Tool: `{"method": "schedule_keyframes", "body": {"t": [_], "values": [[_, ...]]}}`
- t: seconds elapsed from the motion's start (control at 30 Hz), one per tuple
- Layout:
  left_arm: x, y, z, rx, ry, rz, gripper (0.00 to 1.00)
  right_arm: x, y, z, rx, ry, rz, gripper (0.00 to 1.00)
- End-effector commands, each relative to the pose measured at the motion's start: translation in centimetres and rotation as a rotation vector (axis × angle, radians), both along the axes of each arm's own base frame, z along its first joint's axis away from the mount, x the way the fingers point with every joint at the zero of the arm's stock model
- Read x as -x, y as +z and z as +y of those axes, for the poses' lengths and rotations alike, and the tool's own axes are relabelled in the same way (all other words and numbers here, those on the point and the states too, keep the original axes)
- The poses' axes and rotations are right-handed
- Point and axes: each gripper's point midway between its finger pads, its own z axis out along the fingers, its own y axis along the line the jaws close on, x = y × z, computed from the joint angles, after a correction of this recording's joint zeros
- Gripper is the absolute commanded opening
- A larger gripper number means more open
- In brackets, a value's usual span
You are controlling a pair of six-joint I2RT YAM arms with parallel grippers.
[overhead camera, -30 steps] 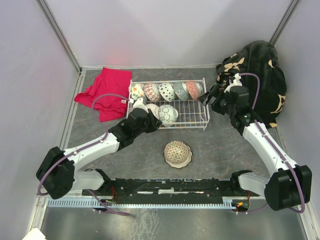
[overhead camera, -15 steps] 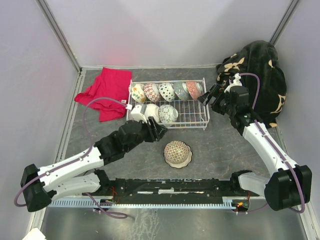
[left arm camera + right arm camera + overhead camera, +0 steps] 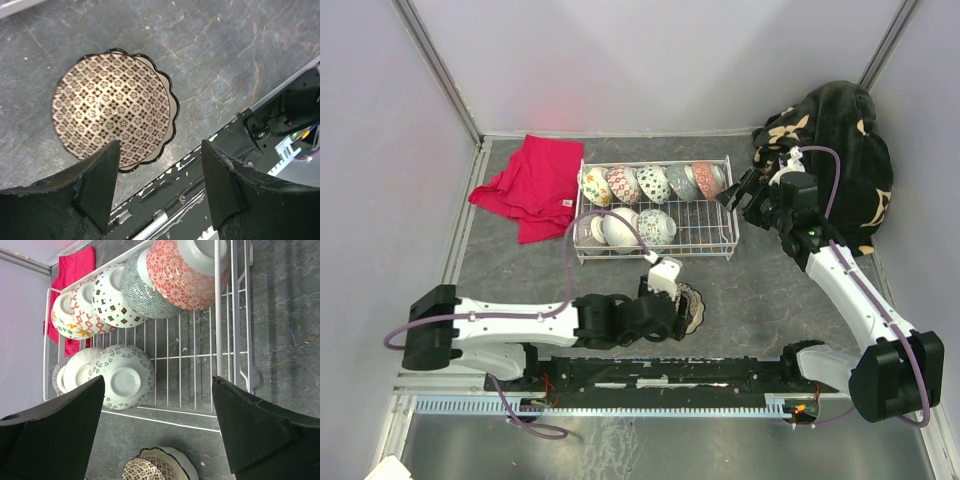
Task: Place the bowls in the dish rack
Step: Pick up the bowl from the center of the board.
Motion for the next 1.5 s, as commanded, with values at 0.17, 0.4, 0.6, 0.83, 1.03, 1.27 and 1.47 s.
{"method": "schedule_keyframes", "body": {"t": [0.17,0.4,0.6,0.83,1.03,1.27,1.47], "values": [[0.7,-1.8,-4.0,-0.145,-0.039,-0.054,0.68,-0.3,2.9,-1.0,0.011,-0.042,-0.084,0.95],[-0.2,-3.3,-4.9,-0.229,-0.017,-0.087,0.57,-0.2,2.9,-1.1,0.013,-0.045,-0.083,0.95],[-1.0,-4.3,-5.3,-0.300,0.007,-0.113,0.41,-0.2,2.8,-1.2,0.012,-0.048,-0.081,0.95],[-1.6,-5.5,-5.4,-0.346,0.019,-0.115,0.33,-0.2,3.0,-1.2,0.008,-0.048,-0.085,0.95],[-2.1,-5.8,-5.1,-0.357,0.039,-0.113,0.09,-0.2,3.0,-1.2,0.006,-0.048,-0.086,0.95],[-2.4,-2.8,-5.0,-0.265,0.067,-0.134,0.03,-0.2,2.8,-1.2,0.003,-0.047,-0.081,0.95],[-2.7,3.4,-5.2,-0.052,0.061,-0.186,0.03,-0.3,2.8,-1.3,0.005,-0.051,-0.080,0.95]]}}
